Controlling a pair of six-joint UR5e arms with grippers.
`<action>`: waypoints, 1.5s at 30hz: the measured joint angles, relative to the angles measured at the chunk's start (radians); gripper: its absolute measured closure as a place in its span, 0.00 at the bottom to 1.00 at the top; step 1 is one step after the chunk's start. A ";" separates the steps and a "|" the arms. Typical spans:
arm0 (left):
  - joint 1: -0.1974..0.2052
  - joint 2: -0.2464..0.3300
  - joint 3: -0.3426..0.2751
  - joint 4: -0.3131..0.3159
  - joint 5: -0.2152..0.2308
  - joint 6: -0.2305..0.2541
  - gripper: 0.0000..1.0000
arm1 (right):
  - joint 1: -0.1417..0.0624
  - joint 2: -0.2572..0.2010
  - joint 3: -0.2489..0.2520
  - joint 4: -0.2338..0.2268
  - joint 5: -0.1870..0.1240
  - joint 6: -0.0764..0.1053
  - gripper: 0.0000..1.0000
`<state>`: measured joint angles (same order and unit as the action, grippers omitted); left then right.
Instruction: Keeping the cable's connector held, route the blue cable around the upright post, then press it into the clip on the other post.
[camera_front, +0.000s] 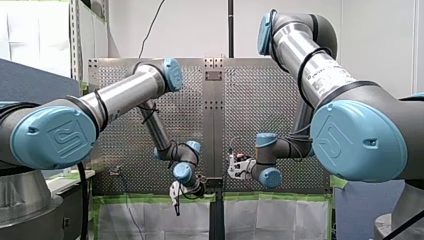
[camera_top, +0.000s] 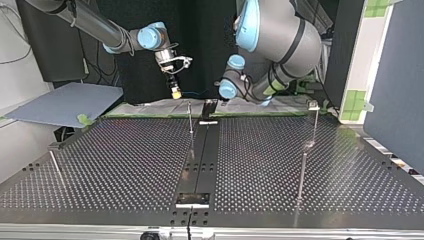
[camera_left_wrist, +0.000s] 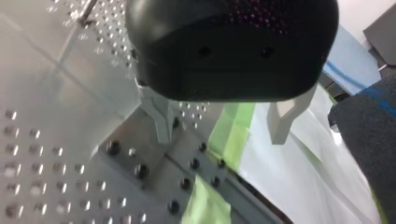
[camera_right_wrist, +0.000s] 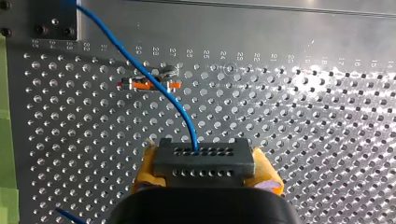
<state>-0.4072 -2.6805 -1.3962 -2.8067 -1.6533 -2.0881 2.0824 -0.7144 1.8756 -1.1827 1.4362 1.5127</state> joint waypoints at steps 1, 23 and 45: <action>0.010 0.000 0.000 -0.010 0.011 0.006 0.00 | 0.000 0.000 0.000 -0.001 0.000 0.000 1.00; 0.016 0.000 0.000 -0.198 0.199 0.188 0.00 | 0.006 0.000 0.000 -0.008 -0.002 -0.001 1.00; 0.003 0.001 0.000 -0.075 0.390 0.071 0.00 | 0.021 0.000 -0.001 -0.018 -0.016 0.001 1.00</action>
<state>-0.4045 -2.6791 -1.3960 -2.8813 -1.2633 -2.0166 2.1036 -0.7142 1.8743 -1.2005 1.4207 1.5140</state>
